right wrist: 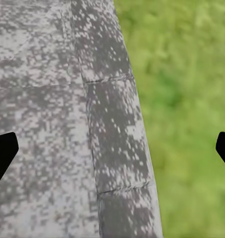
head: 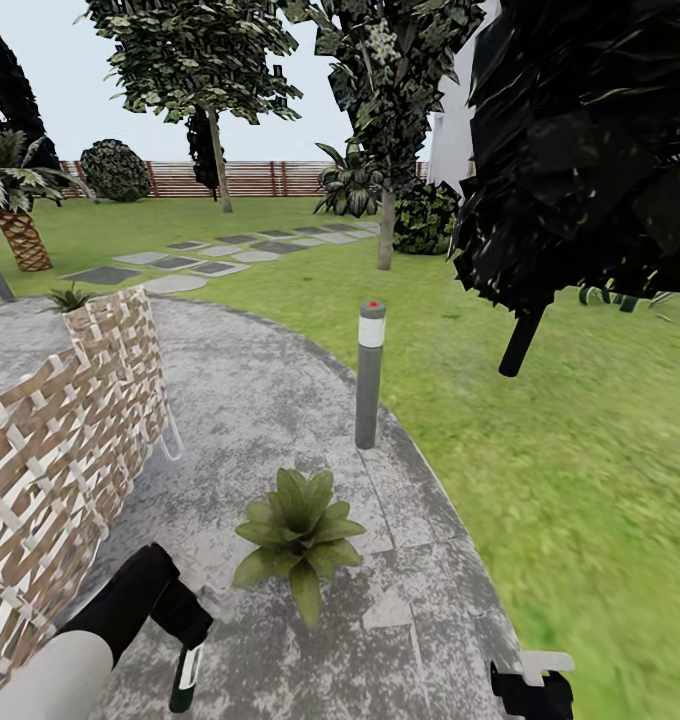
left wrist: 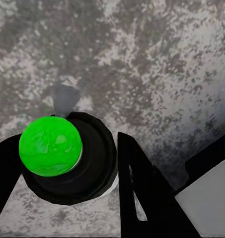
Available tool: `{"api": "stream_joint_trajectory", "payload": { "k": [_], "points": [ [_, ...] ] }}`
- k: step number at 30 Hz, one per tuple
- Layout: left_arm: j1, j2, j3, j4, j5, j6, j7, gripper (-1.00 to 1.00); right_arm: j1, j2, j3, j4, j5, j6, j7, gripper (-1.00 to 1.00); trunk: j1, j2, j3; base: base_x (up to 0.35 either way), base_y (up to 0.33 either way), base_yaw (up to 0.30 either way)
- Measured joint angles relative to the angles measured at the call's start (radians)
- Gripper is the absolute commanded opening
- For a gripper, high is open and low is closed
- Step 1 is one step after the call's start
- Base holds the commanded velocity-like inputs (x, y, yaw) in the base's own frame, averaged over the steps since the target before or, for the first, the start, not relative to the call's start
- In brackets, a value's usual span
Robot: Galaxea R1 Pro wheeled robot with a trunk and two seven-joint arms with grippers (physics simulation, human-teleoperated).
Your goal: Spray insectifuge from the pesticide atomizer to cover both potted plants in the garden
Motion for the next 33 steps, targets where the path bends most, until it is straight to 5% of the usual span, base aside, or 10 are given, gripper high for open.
{"api": "stream_joint_trajectory", "payload": {
  "k": [13,21,33],
  "points": [
    [-0.011,-0.020,0.002,-0.012,-0.030,0.009,-0.003,-1.00,0.014,-0.004,0.000,0.001,0.002,0.000,0.000,1.00,0.000,0.000,0.000,0.109,0.051,0.000],
    [0.004,0.053,0.009,-0.005,-0.033,0.008,0.003,-1.00,0.017,-0.003,0.002,0.001,0.002,0.000,0.000,1.00,0.000,0.000,0.000,0.000,0.000,0.000],
    [-0.008,0.025,0.002,-0.008,-0.033,0.035,0.023,-1.00,0.026,-0.003,0.002,0.001,0.002,0.000,0.000,1.00,0.000,0.000,0.000,0.000,0.000,0.000]
  ]
}}
